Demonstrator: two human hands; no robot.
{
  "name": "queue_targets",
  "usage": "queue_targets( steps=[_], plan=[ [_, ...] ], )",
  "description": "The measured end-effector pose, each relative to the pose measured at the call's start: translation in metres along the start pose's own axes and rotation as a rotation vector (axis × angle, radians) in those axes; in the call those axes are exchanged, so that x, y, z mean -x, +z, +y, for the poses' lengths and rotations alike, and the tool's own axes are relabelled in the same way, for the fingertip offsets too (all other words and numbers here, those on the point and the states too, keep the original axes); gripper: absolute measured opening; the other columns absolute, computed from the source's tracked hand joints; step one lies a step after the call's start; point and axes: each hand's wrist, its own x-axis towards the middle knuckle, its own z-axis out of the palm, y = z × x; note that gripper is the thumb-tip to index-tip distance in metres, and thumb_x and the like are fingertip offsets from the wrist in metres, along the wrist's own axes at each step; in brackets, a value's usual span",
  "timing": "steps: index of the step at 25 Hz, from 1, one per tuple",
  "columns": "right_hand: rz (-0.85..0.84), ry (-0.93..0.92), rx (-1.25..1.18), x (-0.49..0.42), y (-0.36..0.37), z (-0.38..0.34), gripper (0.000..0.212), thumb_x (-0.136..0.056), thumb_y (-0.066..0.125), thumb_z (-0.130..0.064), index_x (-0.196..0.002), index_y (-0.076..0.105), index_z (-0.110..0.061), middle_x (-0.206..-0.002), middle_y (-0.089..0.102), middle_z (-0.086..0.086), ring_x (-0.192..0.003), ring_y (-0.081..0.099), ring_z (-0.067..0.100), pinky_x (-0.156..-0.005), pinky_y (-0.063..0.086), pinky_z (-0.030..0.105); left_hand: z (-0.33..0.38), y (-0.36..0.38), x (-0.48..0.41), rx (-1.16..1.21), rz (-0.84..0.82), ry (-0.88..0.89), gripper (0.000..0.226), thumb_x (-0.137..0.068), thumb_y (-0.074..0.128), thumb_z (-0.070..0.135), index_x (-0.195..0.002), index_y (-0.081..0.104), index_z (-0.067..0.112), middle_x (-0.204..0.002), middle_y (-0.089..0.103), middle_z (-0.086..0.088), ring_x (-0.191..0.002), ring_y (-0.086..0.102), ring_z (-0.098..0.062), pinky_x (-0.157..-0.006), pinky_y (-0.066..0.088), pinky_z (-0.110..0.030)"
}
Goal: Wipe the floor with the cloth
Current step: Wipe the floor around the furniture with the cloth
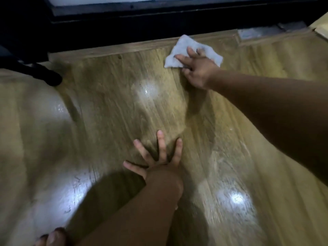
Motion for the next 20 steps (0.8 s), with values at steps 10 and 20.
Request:
queue_targets(
  steps=[10, 20],
  plan=[
    [0.136, 0.382, -0.163, 0.009, -0.005, -0.072, 0.056, -0.081, 0.034, -0.045, -0.135, 0.044, -0.032, -0.15, 0.036, -0.002, -0.145, 0.017, 0.033, -0.113, 0.019, 0.054, 0.008, 0.0, 0.006, -0.077, 0.033, -0.104, 0.173, -0.036, 0.1, 0.04, -0.097, -0.062, 0.044, -0.114, -0.075, -0.008, -0.096, -0.061, -0.064, -0.072, -0.008, -0.094],
    [-0.028, 0.552, -0.152, 0.358, 0.118, 0.051, 0.075, -0.093, 0.015, -0.066, -0.154, -0.001, -0.026, -0.161, -0.002, 0.022, -0.148, -0.002, 0.042, -0.119, 0.01, 0.057, 0.015, -0.024, 0.042, -0.393, 0.026, -0.072, 0.167, -0.052, 0.087, 0.066, -0.134, -0.051, 0.023, -0.137, -0.053, -0.033, -0.13, -0.048, -0.05, -0.102, 0.0, -0.085]
  ],
)
